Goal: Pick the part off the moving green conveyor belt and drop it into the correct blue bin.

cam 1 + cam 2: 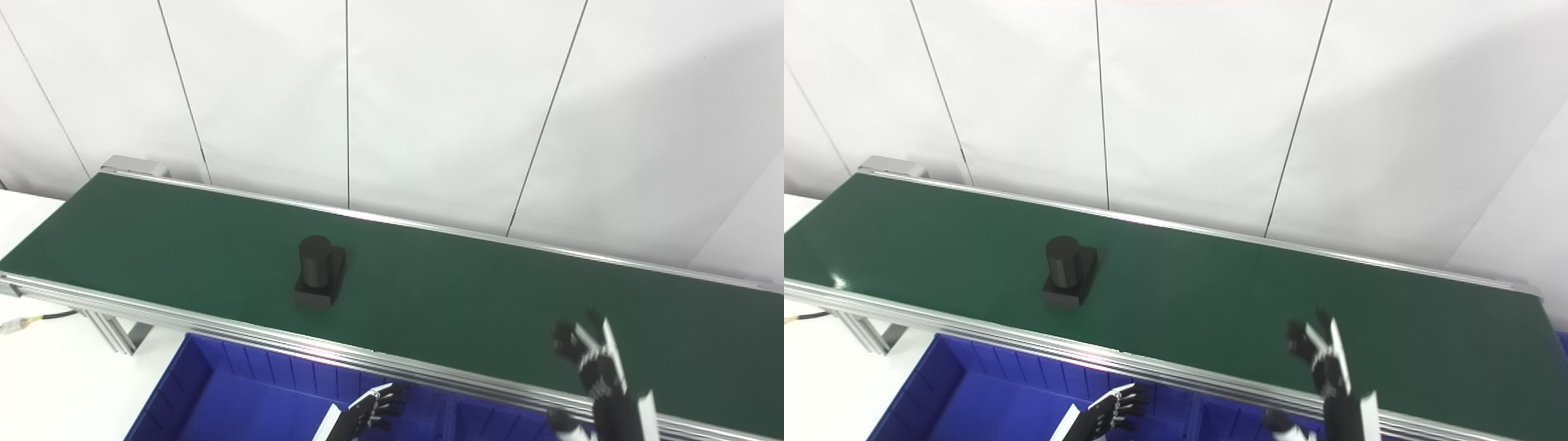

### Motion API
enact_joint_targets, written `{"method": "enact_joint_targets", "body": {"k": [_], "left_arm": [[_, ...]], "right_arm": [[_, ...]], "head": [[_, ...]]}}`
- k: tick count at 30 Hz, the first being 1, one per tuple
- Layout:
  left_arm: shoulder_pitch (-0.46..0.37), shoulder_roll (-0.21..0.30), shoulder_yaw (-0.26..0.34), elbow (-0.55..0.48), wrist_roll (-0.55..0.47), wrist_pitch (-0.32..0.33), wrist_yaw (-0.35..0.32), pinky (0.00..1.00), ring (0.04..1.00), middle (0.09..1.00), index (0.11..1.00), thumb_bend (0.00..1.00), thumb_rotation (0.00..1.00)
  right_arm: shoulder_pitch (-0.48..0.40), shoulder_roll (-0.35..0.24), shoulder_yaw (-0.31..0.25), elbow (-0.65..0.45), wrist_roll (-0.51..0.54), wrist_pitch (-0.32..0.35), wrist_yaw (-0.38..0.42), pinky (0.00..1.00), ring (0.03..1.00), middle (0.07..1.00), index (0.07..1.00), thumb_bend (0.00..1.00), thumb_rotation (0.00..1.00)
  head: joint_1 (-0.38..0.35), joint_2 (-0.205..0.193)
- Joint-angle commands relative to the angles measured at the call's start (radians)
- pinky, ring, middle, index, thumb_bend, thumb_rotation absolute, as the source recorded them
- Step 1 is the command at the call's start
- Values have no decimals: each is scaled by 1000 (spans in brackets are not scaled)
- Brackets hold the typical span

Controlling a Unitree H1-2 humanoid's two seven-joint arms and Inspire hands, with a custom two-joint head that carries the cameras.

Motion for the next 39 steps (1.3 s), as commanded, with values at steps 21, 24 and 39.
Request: {"method": "enact_joint_targets", "body": {"k": [21, 24, 39], "left_arm": [[-55, 21, -55, 13, 9, -39, 73, 669, 748, 793, 814, 869, 809], [-57, 24, -59, 11, 15, -39, 90, 663, 741, 786, 809, 870, 829], [-64, 52, -84, 8, 12, -39, 99, 674, 746, 800, 820, 837, 850]], "right_arm": [[-396, 1, 71, 100, -265, 494, 194, 708, 871, 964, 963, 838, 586], [-425, 17, 84, 137, -292, 520, 191, 660, 837, 955, 966, 857, 597], [-590, 99, 135, 418, -369, 552, 141, 757, 899, 964, 978, 898, 576]], "head": [[-85, 12], [-98, 14], [-176, 27]]}}
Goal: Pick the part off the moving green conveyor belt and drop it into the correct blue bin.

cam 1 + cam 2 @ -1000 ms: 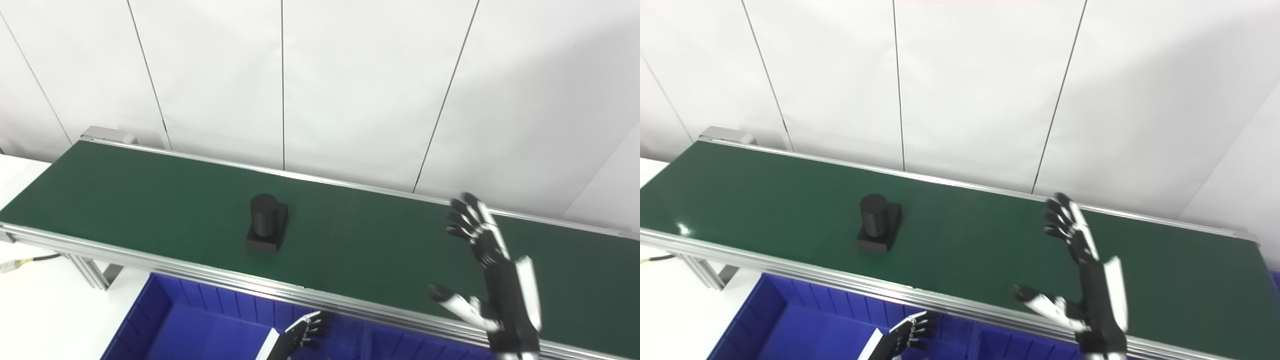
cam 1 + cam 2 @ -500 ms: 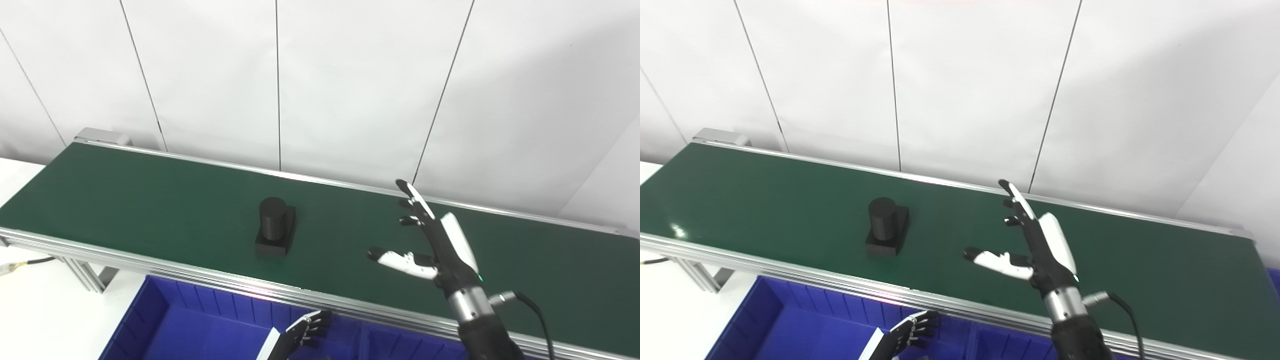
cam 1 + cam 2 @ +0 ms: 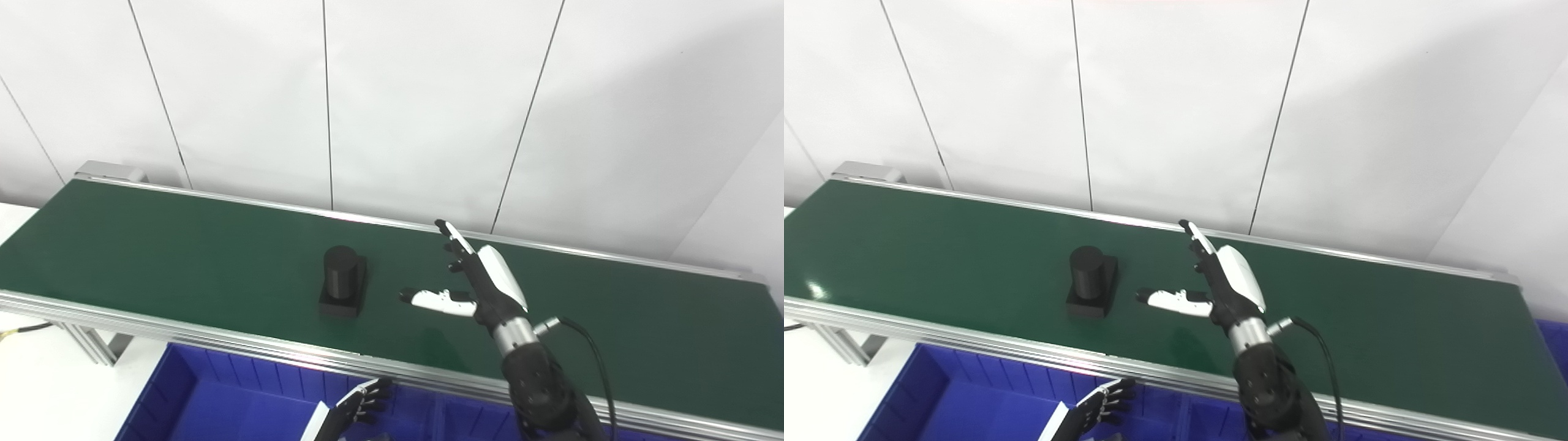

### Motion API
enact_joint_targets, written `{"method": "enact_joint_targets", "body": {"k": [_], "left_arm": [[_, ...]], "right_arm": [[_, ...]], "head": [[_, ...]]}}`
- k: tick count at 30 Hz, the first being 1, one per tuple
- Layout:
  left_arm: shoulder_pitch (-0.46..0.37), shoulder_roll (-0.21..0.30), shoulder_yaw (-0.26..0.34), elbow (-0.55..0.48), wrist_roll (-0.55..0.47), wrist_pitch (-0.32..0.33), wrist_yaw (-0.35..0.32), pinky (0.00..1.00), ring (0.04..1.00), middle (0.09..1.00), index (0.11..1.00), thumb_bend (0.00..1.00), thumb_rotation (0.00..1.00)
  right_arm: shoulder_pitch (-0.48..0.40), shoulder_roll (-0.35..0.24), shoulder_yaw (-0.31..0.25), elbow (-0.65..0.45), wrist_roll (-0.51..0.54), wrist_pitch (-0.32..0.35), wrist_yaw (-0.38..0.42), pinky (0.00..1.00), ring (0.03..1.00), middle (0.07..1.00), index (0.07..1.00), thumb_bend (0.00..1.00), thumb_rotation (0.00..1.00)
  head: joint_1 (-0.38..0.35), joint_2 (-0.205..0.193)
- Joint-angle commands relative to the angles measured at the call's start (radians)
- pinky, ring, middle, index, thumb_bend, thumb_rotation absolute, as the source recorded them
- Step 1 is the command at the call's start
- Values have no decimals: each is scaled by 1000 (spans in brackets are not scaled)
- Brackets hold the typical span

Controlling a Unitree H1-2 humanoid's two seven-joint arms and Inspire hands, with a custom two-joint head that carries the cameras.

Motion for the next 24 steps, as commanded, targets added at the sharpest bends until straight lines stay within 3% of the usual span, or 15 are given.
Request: {"method": "enact_joint_targets", "body": {"k": [1, 11, 24], "left_arm": [[-23, 16, -10, -25, 14, -39, 21, 674, 746, 800, 820, 836, 852], [-49, 55, -93, -29, 39, -39, 101, 661, 745, 802, 828, 828, 874], [-76, 85, -198, -22, 73, -39, 236, 675, 740, 797, 838, 840, 908]], "right_arm": [[-61, 23, 6, 14, -6, -3, -31, 758, 899, 964, 979, 900, 577], [-167, 66, 43, 209, -23, -6, -80, 759, 894, 966, 975, 936, 606], [-250, 98, 62, 426, -5, -40, -135, 776, 899, 965, 972, 950, 515]], "head": [[-6, 2], [-39, 6], [-47, 16]]}}
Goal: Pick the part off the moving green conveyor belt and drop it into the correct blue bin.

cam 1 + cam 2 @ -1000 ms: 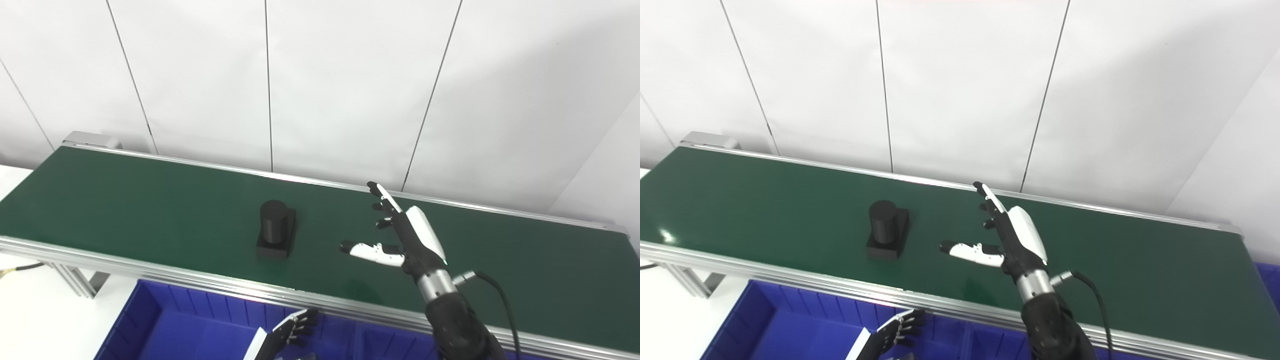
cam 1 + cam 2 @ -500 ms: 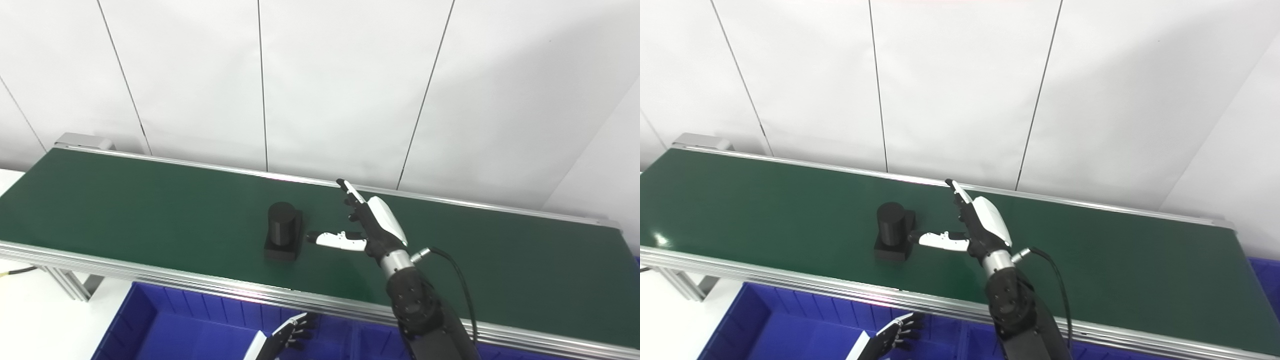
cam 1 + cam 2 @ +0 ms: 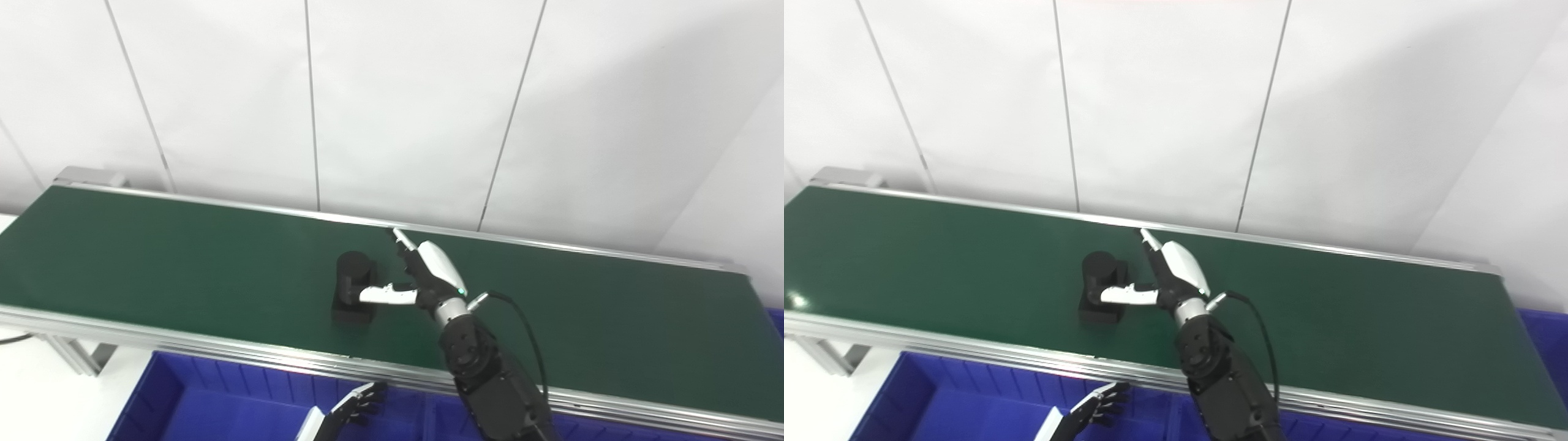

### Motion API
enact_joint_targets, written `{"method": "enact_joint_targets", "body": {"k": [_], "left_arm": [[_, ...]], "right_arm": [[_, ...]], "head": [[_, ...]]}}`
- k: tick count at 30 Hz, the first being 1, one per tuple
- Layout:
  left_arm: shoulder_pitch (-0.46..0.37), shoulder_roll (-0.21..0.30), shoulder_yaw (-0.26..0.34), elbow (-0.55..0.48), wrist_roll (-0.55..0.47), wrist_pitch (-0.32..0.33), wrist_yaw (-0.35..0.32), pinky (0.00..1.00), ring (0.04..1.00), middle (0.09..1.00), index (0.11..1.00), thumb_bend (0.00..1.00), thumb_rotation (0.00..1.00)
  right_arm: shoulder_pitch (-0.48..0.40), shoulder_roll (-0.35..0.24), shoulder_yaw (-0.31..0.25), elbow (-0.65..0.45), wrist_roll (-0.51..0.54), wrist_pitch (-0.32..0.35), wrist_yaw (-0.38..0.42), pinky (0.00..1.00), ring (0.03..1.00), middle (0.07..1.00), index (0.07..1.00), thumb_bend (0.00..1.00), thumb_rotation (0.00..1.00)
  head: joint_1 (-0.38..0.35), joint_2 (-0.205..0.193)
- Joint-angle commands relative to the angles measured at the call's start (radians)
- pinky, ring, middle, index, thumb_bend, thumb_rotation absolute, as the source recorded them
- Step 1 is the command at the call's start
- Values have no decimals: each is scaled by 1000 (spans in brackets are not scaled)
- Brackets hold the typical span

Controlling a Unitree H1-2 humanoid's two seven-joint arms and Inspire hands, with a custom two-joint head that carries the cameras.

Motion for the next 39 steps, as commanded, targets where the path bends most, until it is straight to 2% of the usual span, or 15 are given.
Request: {"method": "enact_joint_targets", "body": {"k": [1, 5, 12, 17, 23, 24, 25, 26, 28, 31, 33, 36, 37, 38, 39], "left_arm": [[-29, 13, -15, -21, 23, -38, 47, 673, 738, 795, 837, 836, 908], [-40, 24, -47, -22, 31, -38, 81, 684, 747, 802, 844, 824, 910], [-58, 38, -90, -17, 35, -38, 122, 687, 756, 812, 852, 805, 912], [-50, 32, -84, -25, 14, -38, 115, 691, 751, 813, 853, 810, 906], [-47, 31, -74, -28, 3, -38, 99, 698, 759, 818, 856, 811, 899], [-46, 31, -72, -28, -1, -38, 93, 693, 763, 822, 861, 800, 890], [-46, 30, -71, -27, -2, -38, 91, 693, 763, 822, 861, 799, 890], [-47, 30, -69, -25, -1, -38, 92, 690, 759, 819, 862, 797, 891], [-46, 26, -64, -23, -2, -38, 90, 688, 756, 818, 863, 802, 895], [-38, 21, -45, -29, -17, -38, 62, 690, 762, 823, 869, 808, 904], [-33, 17, -32, -33, -23, -38, 43, 686, 760, 825, 872, 813, 906], [-28, 11, -17, -33, -29, -38, 26, 683, 759, 823, 873, 800, 900], [-26, 8, -9, -33, -36, -38, 13, 683, 759, 823, 874, 800, 896], [-24, 6, -2, -34, -40, -38, 4, 683, 760, 824, 874, 797, 889], [-23, 3, 3, -33, -41, -38, -3, 682, 760, 824, 874, 794, 888]], "right_arm": [[-65, 22, 4, 10, 6, -46, -39, 775, 897, 965, 971, 950, 506], [-84, 29, 12, 74, 16, -64, -55, 779, 899, 966, 969, 951, 479], [-103, 38, 20, 171, 40, -118, -92, 785, 896, 961, 946, 964, 360], [-97, 54, -9, 242, 78, -207, -175, 737, 838, 893, 841, 842, 128], [-91, 65, -26, 282, 123, -298, -208, 733, 821, 858, 772, 792, 29], [-93, 68, -30, 290, 131, -308, -212, 735, 813, 841, 709, 754, 7], [-94, 71, -34, 296, 136, -313, -215, 735, 812, 839, 701, 750, 5], [-96, 74, -36, 301, 139, -314, -220, 736, 811, 826, 579, 612, 73], [-98, 78, -40, 313, 144, -319, -234, 742, 812, 800, 513, 539, 106], [-100, 80, -34, 329, 134, -320, -261, 719, 778, 748, 490, 514, 114], [-100, 82, -38, 334, 141, -317, -266, 649, 694, 688, 488, 510, 114], [-86, 86, -50, 315, 160, -302, -255, 584, 649, 669, 490, 509, 114], [-83, 86, -50, 313, 161, -304, -253, 603, 668, 668, 490, 509, 114], [-80, 85, -49, 311, 160, -308, -254, 560, 632, 655, 491, 508, 114], [-77, 86, -50, 309, 162, -311, -254, 486, 526, 590, 499, 511, 58]], "head": [[2, 1], [4, 4], [5, 8], [7, 11], [3, 13], [4, 16], [4, 16], [3, 18], [2, 20], [2, 21], [2, 21], [2, 22], [1, 21], [1, 21], [1, 19]]}}
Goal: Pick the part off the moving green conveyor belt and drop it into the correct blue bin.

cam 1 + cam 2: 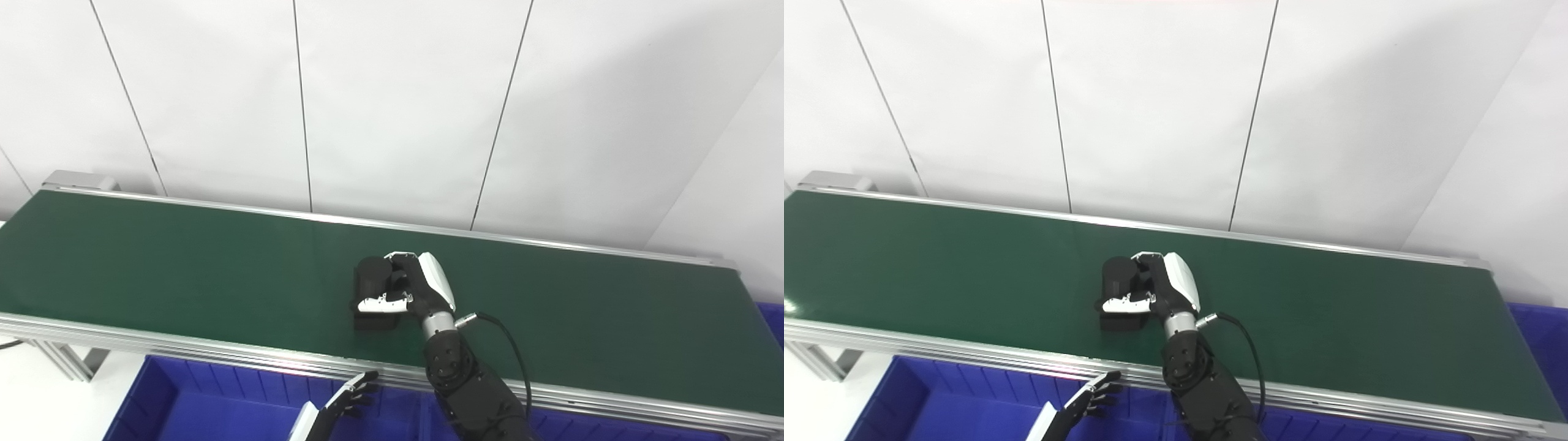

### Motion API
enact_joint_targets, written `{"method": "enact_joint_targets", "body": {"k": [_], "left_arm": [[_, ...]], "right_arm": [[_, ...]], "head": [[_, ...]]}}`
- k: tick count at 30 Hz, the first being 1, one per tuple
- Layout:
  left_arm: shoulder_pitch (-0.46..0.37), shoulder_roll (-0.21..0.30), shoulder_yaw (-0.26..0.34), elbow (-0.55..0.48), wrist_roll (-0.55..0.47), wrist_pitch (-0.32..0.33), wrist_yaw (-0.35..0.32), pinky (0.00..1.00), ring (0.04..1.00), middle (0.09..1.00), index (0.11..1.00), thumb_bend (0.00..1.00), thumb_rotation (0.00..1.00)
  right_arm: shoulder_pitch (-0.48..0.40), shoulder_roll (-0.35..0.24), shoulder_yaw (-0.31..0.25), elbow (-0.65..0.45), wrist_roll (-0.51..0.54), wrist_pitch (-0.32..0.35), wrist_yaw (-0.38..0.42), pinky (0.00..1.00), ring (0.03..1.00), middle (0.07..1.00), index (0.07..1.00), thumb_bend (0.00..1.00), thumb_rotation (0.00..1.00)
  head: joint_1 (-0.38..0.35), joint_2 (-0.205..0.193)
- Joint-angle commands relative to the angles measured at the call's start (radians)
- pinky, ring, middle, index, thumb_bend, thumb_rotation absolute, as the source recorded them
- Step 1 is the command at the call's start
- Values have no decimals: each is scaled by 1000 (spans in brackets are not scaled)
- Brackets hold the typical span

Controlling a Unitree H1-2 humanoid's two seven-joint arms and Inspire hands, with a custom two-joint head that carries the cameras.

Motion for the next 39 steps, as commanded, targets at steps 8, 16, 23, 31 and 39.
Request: {"method": "enact_joint_targets", "body": {"k": [8, 16, 23, 31, 39], "left_arm": [[16, -34, 78, -32, -26, -36, -99, 689, 769, 833, 877, 784, 859], [49, -67, 166, -43, -51, -36, -206, 692, 788, 839, 884, 818, 844], [64, -70, 199, -54, -36, -36, -241, 697, 796, 844, 889, 802, 854], [81, -77, 245, -86, -50, -36, -300, 712, 802, 849, 889, 795, 849], [89, -82, 271, -130, -27, -36, -326, 703, 793, 839, 882, 784, 862]], "right_arm": [[-7, 20, 14, -31, -22, -29, -65, 323, 372, 485, 542, 509, 0], [122, -15, 3, -307, -38, -26, -84, 369, 392, 516, 532, 510, 0], [321, -52, -38, -722, -9, 23, -4, 378, 383, 500, 552, 508, 0], [496, -105, -85, -1045, 35, 121, 115, 381, 390, 513, 547, 508, 0], [655, -150, -123, -1166, 44, 123, 160, 373, 387, 505, 551, 507, 0]], "head": [[1, 3], [-10, 24], [-26, 45], [-23, 99], [-30, 141]]}}
